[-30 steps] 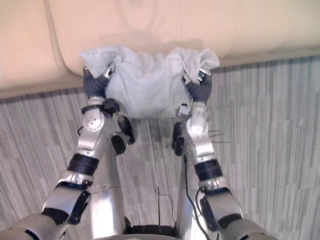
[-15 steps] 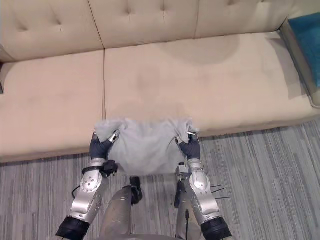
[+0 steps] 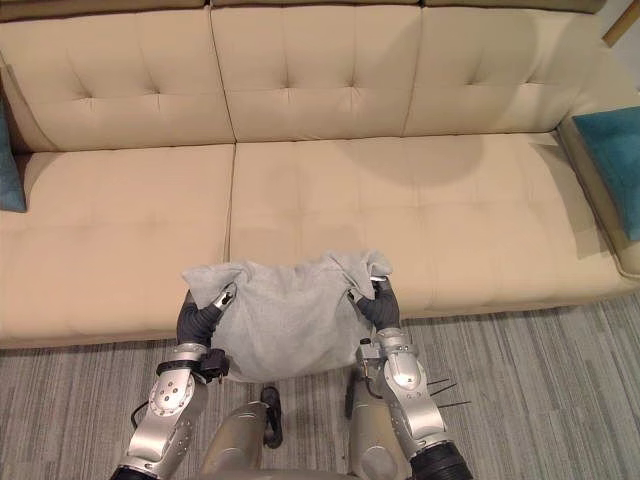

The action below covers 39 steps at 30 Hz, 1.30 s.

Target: Pick up cushions and gather them together orderly.

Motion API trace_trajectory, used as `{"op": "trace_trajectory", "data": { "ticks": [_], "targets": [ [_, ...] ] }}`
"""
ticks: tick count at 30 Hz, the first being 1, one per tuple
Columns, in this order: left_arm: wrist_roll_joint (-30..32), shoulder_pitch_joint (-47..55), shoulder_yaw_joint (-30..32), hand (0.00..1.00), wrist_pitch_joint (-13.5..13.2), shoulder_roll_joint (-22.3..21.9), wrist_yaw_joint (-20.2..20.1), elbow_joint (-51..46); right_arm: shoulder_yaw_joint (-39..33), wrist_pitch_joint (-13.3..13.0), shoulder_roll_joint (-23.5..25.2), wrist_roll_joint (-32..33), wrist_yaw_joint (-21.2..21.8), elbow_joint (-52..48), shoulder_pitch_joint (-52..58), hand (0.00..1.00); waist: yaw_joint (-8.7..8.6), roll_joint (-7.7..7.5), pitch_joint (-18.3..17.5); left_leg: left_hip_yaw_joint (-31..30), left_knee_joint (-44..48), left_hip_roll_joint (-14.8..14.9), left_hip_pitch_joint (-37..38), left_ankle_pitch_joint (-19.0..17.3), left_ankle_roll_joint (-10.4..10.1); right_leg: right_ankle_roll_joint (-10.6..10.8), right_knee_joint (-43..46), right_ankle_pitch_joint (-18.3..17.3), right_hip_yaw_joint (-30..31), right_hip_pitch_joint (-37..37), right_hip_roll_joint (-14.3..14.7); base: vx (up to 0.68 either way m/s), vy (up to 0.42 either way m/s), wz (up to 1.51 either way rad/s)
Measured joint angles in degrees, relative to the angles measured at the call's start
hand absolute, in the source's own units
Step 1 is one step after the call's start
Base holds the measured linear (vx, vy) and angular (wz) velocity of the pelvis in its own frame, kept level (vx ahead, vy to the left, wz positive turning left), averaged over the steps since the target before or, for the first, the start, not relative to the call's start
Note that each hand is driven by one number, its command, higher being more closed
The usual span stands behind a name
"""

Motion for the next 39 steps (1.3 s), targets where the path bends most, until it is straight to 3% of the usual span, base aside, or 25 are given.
{"op": "trace_trajectory", "data": {
  "ticks": [1,2,3,5,6,8,9,11,13,15,16,17,18,22,28,35,39],
  "targets": [
    [-0.04,-0.05,-0.31,1.00,-0.02,0.12,-0.11,0.07,0.04,0.05,-0.06,-0.04,0.01,-0.07,0.53,1.00,-0.52,-0.35,-0.23,-1.16,0.60,-0.74,0.53,-0.69,-1.00,0.32,-3.76,2.71,1.15,0.61,0.48,0.36,-0.159,0.90],
    [-0.05,-0.59,-1.30,1.00,0.01,0.11,-0.80,0.78,-0.68,0.03,-0.12,0.01,0.05,-0.14,1.95,1.00,-1.51,-0.91,-0.48,-3.02,3.19,-1.51,0.95,-2.15,-2.70,-0.08,-3.06,9.08,2.93,0.89,-0.03,0.40,-0.223,0.90],
    [-0.01,-0.68,-1.70,1.00,0.30,-1.70,-1.33,2.20,-1.60,0.37,-0.62,0.03,0.10,0.34,2.42,1.00,-1.98,1.09,-1.02,-4.96,3.62,-0.23,1.85,-2.81,-4.18,-0.75,0.72,6.24,1.05,0.63,0.76,0.50,-0.263,0.77],
    [-0.58,-0.83,-1.90,1.00,0.33,-2.64,-2.46,2.59,-3.02,0.69,-0.46,0.00,0.29,0.33,2.72,1.00,-1.91,1.72,-1.45,-5.34,4.81,1.53,1.76,-0.82,-6.86,-2.05,1.13,4.08,-0.60,1.83,1.76,0.50,-0.268,0.26],
    [-1.17,-1.24,-1.98,1.00,0.34,-2.92,-3.26,2.95,-3.45,0.93,-0.39,0.00,0.30,0.34,3.14,1.00,-1.61,2.06,-1.62,-5.19,7.99,3.06,1.07,0.84,-7.25,-2.77,-0.81,3.68,-1.35,4.24,2.95,0.39,-0.232,0.11],
    [-1.22,-1.96,-2.07,1.00,0.34,-3.24,-4.45,4.61,-3.88,0.94,-0.34,0.04,0.30,0.26,4.16,1.00,-1.67,2.16,-1.69,-3.87,14.39,4.70,-0.37,4.26,-6.26,-3.69,-4.02,3.38,-2.31,8.59,3.99,0.35,-0.173,0.13],
    [-1.25,-2.29,-2.08,1.00,0.42,-3.64,-4.75,6.14,-4.27,0.94,-0.67,0.04,0.28,-0.32,4.73,1.00,-1.45,2.24,-1.74,-2.19,19.31,6.30,-1.98,4.37,-6.08,-3.98,-6.00,3.28,-2.21,11.63,4.18,0.33,-0.116,0.07],
    [-1.61,-2.46,-2.15,1.00,0.67,-4.54,-4.97,6.64,-5.25,0.83,-0.61,0.07,0.28,-2.00,5.40,1.00,-1.35,2.44,-1.88,-0.28,21.47,6.60,-3.82,3.63,-4.91,-4.07,-7.86,3.28,-1.73,13.80,3.94,0.26,-0.031,-0.07],
    [-1.55,-2.91,-3.08,1.00,0.77,-5.03,-5.48,6.71,-6.62,0.24,-0.52,0.07,0.17,-3.12,5.40,1.00,-0.60,2.46,-1.90,1.26,17.42,5.70,-5.74,2.32,-2.72,-4.07,-9.10,3.28,-0.54,15.04,2.93,0.18,0.049,-0.18],
    [-1.07,-2.81,-3.56,1.00,1.10,-5.07,-5.74,6.69,-7.29,-0.10,-0.52,-0.03,-0.14,-3.11,5.43,1.00,-0.55,2.68,-2.03,0.82,6.59,4.06,-5.18,3.23,-3.54,-3.94,-9.35,3.25,-0.43,16.07,2.13,0.13,0.142,-0.20],
    [-0.73,-2.47,-4.16,1.00,1.11,-5.44,-5.68,6.48,-7.38,-0.41,-0.66,-0.02,-0.14,-3.22,5.80,1.00,-0.57,4.26,-2.76,0.87,-1.15,4.40,-3.90,10.45,-4.43,-3.27,-9.53,2.89,-0.29,16.68,3.33,0.11,0.182,-0.30],
    [-0.28,-2.53,-4.61,1.00,1.12,-5.07,-5.62,6.37,-7.53,-0.45,-0.29,-0.01,-0.17,-3.15,5.82,1.00,-0.55,4.87,-3.35,0.80,-2.17,5.00,-3.65,10.52,-4.88,-2.17,-9.73,2.08,0.45,16.99,4.05,0.12,0.230,-0.32],
    [0.57,-3.60,-4.66,1.00,1.26,-4.26,-5.17,6.37,-7.77,-0.49,1.21,-0.03,-0.25,-3.22,5.41,1.00,-0.65,4.10,-3.60,1.10,-3.24,4.10,-3.21,10.15,-4.81,-1.86,-9.76,2.07,1.18,16.47,3.15,0.09,0.214,-0.16],
    [3.76,-9.08,-4.75,1.00,1.21,-3.47,-0.83,6.27,-8.48,-0.87,3.50,-0.84,-3.67,-3.40,-0.81,1.00,-0.35,3.57,-3.85,4.13,-9.16,0.43,-3.37,12.44,-2.43,0.57,-12.49,3.86,3.93,13.74,0.07,0.00,0.155,-0.16],
    [8.81,-23.09,-4.09,1.00,1.16,-2.45,8.56,6.31,-8.48,-0.90,3.91,-5.79,-12.43,1.25,-18.58,1.00,-0.44,3.54,-3.77,4.70,-10.94,-1.24,-8.90,15.24,-0.92,1.21,-14.76,7.84,4.56,8.25,-1.01,-0.06,0.079,-0.05],
    [15.21,-53.35,3.83,1.00,0.37,1.18,21.56,17.18,-11.32,-0.93,2.57,-11.39,-22.12,14.34,-52.64,1.00,0.37,3.68,2.16,3.26,-14.69,-1.88,-13.63,20.91,-0.63,1.31,-14.40,10.01,3.74,2.54,-1.05,-0.13,0.000,0.11],
    [17.03,-66.44,6.31,1.00,0.05,3.27,24.91,22.93,-13.54,-0.95,1.17,-11.39,-24.12,19.18,-64.60,1.00,1.00,3.86,5.58,2.37,-21.26,-2.08,-14.86,26.21,-1.02,1.18,-14.43,11.26,2.62,-1.18,-0.63,-0.13,-0.050,0.12]
  ]
}}
